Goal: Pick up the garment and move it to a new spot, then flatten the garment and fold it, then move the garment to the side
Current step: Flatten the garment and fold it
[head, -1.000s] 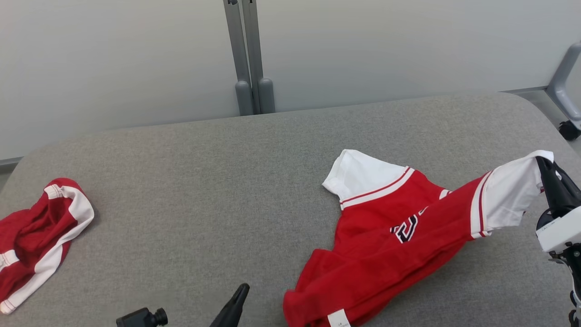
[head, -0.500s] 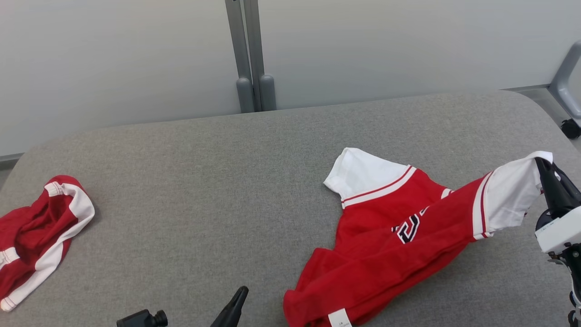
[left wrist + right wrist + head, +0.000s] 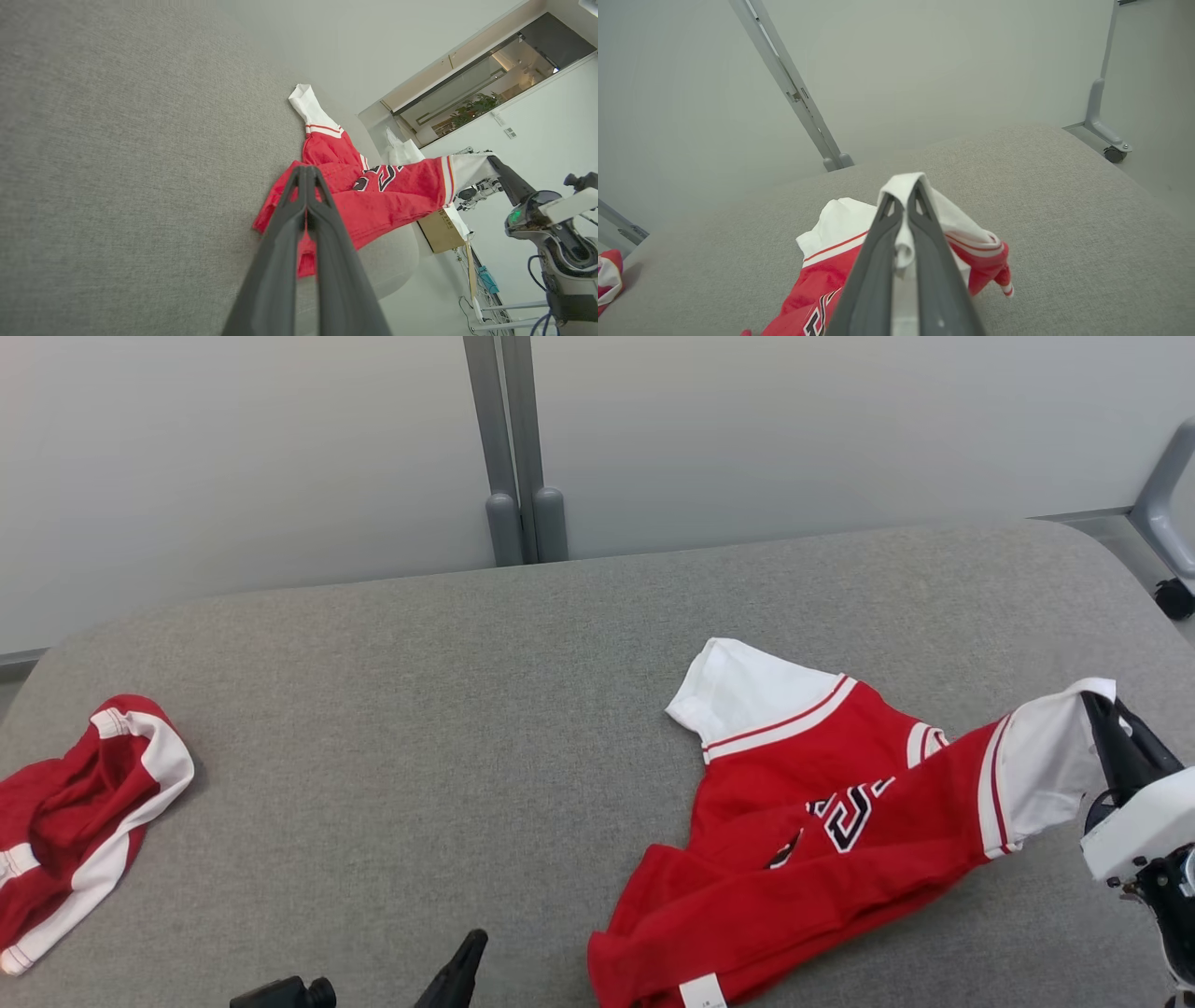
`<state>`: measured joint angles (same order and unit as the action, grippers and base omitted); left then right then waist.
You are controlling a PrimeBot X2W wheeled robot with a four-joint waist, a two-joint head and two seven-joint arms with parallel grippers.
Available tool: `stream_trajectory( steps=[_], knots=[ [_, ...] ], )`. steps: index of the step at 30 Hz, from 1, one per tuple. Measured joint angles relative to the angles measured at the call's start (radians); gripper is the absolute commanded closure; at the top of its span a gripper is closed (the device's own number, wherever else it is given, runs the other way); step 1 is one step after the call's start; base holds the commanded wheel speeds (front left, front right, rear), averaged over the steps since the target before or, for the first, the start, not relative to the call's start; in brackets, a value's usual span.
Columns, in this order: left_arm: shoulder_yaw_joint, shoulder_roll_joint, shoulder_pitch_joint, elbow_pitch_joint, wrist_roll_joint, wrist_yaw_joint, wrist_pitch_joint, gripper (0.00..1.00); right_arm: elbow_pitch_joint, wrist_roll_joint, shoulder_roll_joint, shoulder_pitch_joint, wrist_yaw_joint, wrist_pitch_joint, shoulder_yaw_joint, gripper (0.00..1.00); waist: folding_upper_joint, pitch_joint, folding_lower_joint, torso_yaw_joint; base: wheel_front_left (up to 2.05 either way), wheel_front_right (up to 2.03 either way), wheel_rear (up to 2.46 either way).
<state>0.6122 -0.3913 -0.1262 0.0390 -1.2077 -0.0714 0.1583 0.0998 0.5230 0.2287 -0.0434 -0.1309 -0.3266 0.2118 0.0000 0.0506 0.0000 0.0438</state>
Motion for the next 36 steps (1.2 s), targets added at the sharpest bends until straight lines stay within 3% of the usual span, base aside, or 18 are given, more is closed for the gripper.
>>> stream_trajectory(
  steps=[2, 4, 6, 8, 9, 10, 11, 16, 21, 22, 23, 24, 25, 26, 36],
  knots=[
    [-0.004, 0.0, 0.006, -0.019, 0.037, 0.023, 0.025, 0.8, -0.013, -0.041, 0.016, 0.008, 0.0, 0.001, -0.02, 1.0, 0.0, -0.001, 0.0, 0.0, 0.0, 0.0, 0.0],
    [-0.001, -0.002, 0.015, -0.047, 0.084, 0.048, 0.041, 0.8, -0.041, -0.101, 0.037, 0.025, 0.0, 0.007, -0.047, 1.0, 0.0, -0.001, 0.0, 0.001, 0.0, 0.0, 0.0],
    [-0.007, 0.001, 0.02, -0.072, 0.126, 0.074, 0.064, 0.65, -0.074, -0.148, 0.047, 0.04, 0.0, 0.018, -0.07, 1.0, 0.0, -0.003, 0.0, 0.001, 0.0, 0.0, 0.0],
    [-0.008, 0.005, 0.024, -0.098, 0.165, 0.086, 0.078, 0.59, -0.114, -0.19, 0.05, 0.05, 0.0, 0.032, -0.097, 1.0, 0.0, -0.004, 0.0, 0.003, 0.0, 0.0, 0.0],
    [-0.011, 0.011, 0.027, -0.114, 0.192, 0.099, 0.086, 0.46, -0.139, -0.212, 0.049, 0.056, 0.0, 0.043, -0.108, 1.0, 0.0, -0.005, 0.0, 0.004, 0.0, 0.0, 0.0],
    [-0.018, 0.016, 0.03, -0.13, 0.225, 0.109, 0.091, 0.05, -0.166, -0.233, 0.05, 0.06, 0.0, 0.051, -0.121, 1.0, 0.0, -0.006, 0.0, 0.005, 0.0, 0.0, 0.0],
    [-0.028, 0.024, 0.033, -0.148, 0.24, 0.116, 0.097, 0.0, -0.194, -0.246, 0.05, 0.063, 0.0, 0.058, -0.133, 1.0, 0.0, -0.008, 0.0, 0.005, 0.0, 0.0, 0.0],
    [-0.091, 0.068, 0.033, -0.209, 0.324, 0.116, 0.103, 0.0, -0.319, -0.295, 0.051, 0.074, 0.0, 0.08, -0.158, 1.0, 0.0, -0.011, 0.0, 0.005, 0.0, 0.0, 0.0],
    [-0.167, 0.12, 0.014, -0.253, 0.416, 0.077, 0.104, 0.0, -0.416, -0.327, 0.056, 0.074, 0.0, 0.101, -0.151, 1.0, 0.0, -0.015, 0.0, 0.008, 0.0, 0.0, 0.0],
    [-0.18, 0.131, 0.012, -0.263, 0.428, 0.07, 0.104, 0.0, -0.426, -0.332, 0.056, 0.072, 0.0, 0.108, -0.15, 0.95, 0.0, -0.016, 0.0, 0.009, 0.0, 0.0, 0.0],
    [-0.193, 0.142, 0.011, -0.272, 0.453, 0.062, 0.104, 0.0, -0.437, -0.336, 0.056, 0.07, 0.0, 0.117, -0.15, 0.78, 0.0, -0.017, 0.0, 0.01, 0.0, 0.0, 0.0],
    [-0.207, 0.156, 0.009, -0.279, 0.473, 0.053, 0.104, 0.0, -0.447, -0.342, 0.058, 0.066, 0.0, 0.124, -0.15, 0.54, 0.0, -0.017, 0.0, 0.012, 0.0, 0.0, 0.0],
    [-0.217, 0.166, 0.007, -0.284, 0.484, 0.045, 0.104, 0.0, -0.452, -0.344, 0.058, 0.064, 0.0, 0.132, -0.151, 0.17, 0.0, -0.018, 0.0, 0.013, 0.0, 0.0, 0.0],
    [-0.23, 0.179, 0.003, -0.289, 0.508, 0.037, 0.104, 0.0, -0.456, -0.344, 0.059, 0.061, 0.0, 0.141, -0.148, 0.0, 0.0, -0.019, 0.0, 0.015, 0.0, 0.0, 0.0],
    [-0.385, 0.274, -0.03, -0.291, 0.683, -0.03, 0.106, 0.0, -0.442, -0.361, 0.096, 0.09, 0.0, 0.162, -0.091, 0.0, 0.0, -0.023, 0.0, 0.031, 0.0, 0.0, 0.0]
  ],
)
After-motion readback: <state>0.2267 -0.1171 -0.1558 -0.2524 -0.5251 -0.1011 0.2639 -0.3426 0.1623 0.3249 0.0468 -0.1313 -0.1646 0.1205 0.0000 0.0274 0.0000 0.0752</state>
